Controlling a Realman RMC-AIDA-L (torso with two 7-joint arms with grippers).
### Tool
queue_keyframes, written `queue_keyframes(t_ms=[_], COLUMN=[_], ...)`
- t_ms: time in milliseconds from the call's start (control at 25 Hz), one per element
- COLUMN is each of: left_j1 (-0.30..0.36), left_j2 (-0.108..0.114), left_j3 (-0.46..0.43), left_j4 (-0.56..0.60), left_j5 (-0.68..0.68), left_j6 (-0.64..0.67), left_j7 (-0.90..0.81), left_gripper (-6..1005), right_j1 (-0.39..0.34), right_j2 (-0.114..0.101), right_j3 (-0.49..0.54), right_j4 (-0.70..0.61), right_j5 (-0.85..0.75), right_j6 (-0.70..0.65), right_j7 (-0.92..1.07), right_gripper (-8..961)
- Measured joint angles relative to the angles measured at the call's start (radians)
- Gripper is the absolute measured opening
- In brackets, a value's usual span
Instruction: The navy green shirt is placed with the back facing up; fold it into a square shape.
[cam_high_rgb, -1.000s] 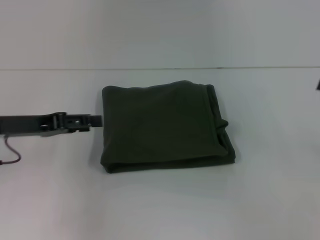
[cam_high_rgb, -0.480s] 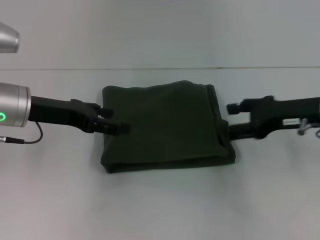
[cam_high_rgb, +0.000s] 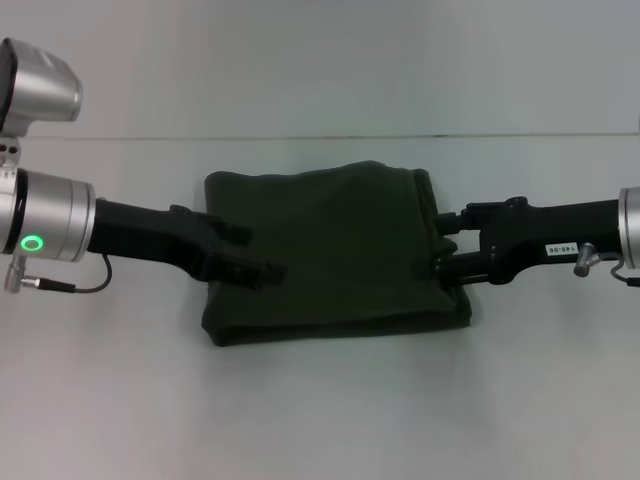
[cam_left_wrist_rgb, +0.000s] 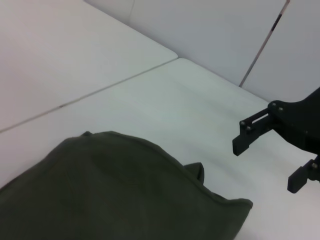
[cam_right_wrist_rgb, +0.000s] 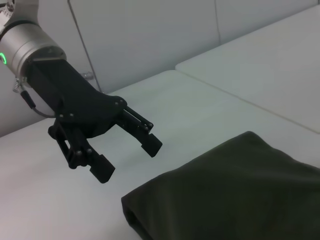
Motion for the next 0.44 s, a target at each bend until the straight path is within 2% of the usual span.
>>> queue_keyframes(t_ms=[440], left_j1=[-0.014], left_j2=[0.0], left_j3=[0.014], left_j4=[0.007], left_j5=[0.0], left_j6=[-0.01], left_j7=[-0.013], left_gripper=[934], right_j1=[0.002], right_j2=[0.001], right_j3=[-0.003], right_j4=[0.001], right_j5=[0.006], right_j6=[0.002], right_j7=[0.005], right_gripper=[857])
